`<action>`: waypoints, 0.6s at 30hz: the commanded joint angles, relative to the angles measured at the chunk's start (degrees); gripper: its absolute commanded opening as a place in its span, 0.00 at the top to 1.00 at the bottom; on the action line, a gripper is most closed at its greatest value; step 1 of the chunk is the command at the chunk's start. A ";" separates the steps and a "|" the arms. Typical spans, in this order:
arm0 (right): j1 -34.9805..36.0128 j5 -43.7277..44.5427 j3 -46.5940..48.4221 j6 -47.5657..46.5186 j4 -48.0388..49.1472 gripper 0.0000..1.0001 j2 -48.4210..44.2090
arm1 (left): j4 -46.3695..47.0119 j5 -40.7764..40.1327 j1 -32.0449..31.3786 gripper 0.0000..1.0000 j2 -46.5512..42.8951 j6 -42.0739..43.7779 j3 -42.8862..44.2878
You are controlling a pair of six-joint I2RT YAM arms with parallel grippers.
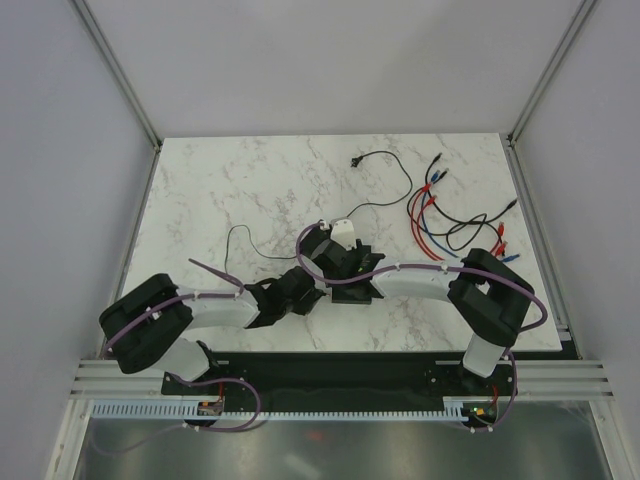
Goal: Pull the plug from the switch port
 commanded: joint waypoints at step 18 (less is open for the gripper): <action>-2.17 -8.94 -9.76 -0.82 1.79 0.34 -6.67 | -19.32 -13.26 1.50 0.98 -8.00 16.00 7.75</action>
